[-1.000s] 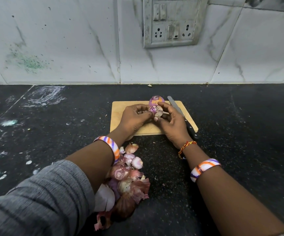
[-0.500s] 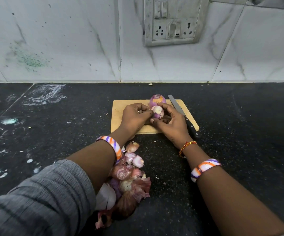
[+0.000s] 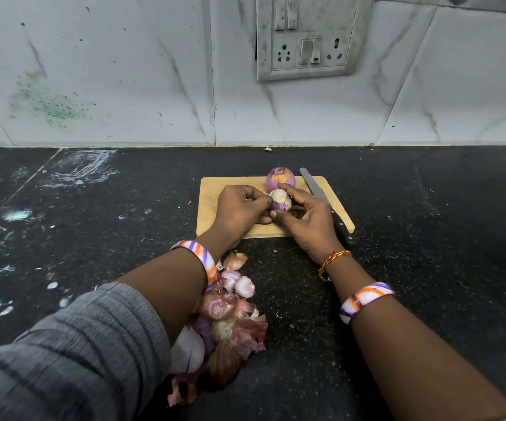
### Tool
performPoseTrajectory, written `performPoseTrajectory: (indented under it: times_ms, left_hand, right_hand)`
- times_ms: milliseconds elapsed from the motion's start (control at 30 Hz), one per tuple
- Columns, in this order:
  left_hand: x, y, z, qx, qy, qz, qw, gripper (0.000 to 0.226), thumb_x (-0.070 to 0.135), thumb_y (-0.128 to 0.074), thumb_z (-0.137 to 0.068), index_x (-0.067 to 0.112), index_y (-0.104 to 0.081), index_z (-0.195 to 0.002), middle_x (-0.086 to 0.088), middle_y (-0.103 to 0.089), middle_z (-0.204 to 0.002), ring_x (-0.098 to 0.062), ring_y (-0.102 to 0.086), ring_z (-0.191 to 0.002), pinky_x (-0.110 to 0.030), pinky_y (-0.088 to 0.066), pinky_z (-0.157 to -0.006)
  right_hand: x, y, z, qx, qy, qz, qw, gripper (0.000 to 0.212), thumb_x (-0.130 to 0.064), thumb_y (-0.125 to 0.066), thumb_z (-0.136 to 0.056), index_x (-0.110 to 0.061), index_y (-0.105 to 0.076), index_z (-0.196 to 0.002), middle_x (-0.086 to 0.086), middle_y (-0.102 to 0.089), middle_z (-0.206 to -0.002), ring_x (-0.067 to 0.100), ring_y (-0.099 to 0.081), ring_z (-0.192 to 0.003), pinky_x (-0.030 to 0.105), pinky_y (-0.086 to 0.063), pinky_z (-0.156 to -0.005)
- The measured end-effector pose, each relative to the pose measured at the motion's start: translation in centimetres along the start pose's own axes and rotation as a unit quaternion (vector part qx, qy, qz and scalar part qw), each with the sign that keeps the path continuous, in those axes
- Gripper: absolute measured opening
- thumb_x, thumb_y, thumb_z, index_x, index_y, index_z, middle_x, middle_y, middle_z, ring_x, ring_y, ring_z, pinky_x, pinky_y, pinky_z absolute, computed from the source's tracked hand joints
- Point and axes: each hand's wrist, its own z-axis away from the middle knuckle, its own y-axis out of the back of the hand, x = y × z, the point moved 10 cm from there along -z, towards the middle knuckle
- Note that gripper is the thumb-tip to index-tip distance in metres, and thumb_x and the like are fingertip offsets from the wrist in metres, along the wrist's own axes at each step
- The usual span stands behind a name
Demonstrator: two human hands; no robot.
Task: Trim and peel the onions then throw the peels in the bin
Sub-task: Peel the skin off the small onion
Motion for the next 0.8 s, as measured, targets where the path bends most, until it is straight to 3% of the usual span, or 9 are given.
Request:
performPoseTrajectory:
  times_ms: [133,333,400,467,800]
  left_hand:
    - [-0.13,0.32,-0.13,0.013,-0.005,-0.005,1.0,0.024,-0.003,-0.061,-0.08,0.008,-0.061,-0.059,-0.009,-0.061,-0.061,-0.01,-0.061,-0.044,-0.022,-0.056,-0.052]
    - [-0.32,0.12,-0.17,0.005,0.018,0.038,0.999,0.014,0.0,-0.058,-0.085,0.005,-0.061,-0.072,-0.013,-0.061,-0.064,-0.007,-0.06,-0.043,-0.016,-0.055,-0.051]
    - [-0.22,-0.17,-0.09,-0.01,0.017,0.031,0.999,0.003,0.003,-0.064,-0.082,0.003,-0.064,-0.079,-0.012,-0.064,-0.068,-0.007,-0.06,-0.045,-0.016,-0.054,-0.053]
    - [-0.19,-0.26,-0.06,-0.016,0.013,0.018,1.0,0.007,0.004,-0.068,-0.079,0.001,-0.065,-0.083,-0.013,-0.065,-0.071,-0.006,-0.06,-0.046,-0.016,-0.053,-0.053]
    - [0.02,0.03,0.23,0.001,0.018,0.01,1.0,0.012,-0.005,-0.062,-0.078,0.003,-0.062,-0.069,-0.011,-0.061,-0.064,-0.005,-0.059,-0.041,-0.014,-0.052,-0.048]
  right_hand:
    - [0.02,-0.09,0.02,-0.003,-0.002,-0.016,1.0,0.051,0.001,-0.072,-0.075,-0.003,-0.057,-0.124,0.009,-0.06,-0.123,0.011,-0.054,-0.11,0.008,-0.042,-0.092]
    - [0.34,-0.32,-0.04,-0.008,-0.022,-0.026,0.999,0.053,0.001,-0.066,-0.08,-0.005,-0.05,-0.131,-0.003,-0.055,-0.113,-0.011,-0.052,-0.091,-0.002,-0.039,-0.079]
    - [0.48,-0.36,-0.07,-0.011,-0.024,-0.022,0.999,0.053,0.0,-0.066,-0.081,-0.006,-0.05,-0.131,-0.002,-0.055,-0.115,-0.012,-0.051,-0.09,-0.002,-0.039,-0.08]
    - [0.55,-0.38,-0.06,-0.014,-0.025,-0.018,0.999,0.053,0.0,-0.066,-0.081,-0.007,-0.051,-0.131,-0.002,-0.056,-0.115,-0.013,-0.052,-0.089,-0.003,-0.039,-0.079]
    - [0.39,-0.38,0.01,-0.016,-0.021,-0.015,1.0,0.053,0.002,-0.068,-0.078,-0.006,-0.053,-0.128,-0.003,-0.056,-0.113,-0.015,-0.051,-0.087,-0.002,-0.039,-0.081]
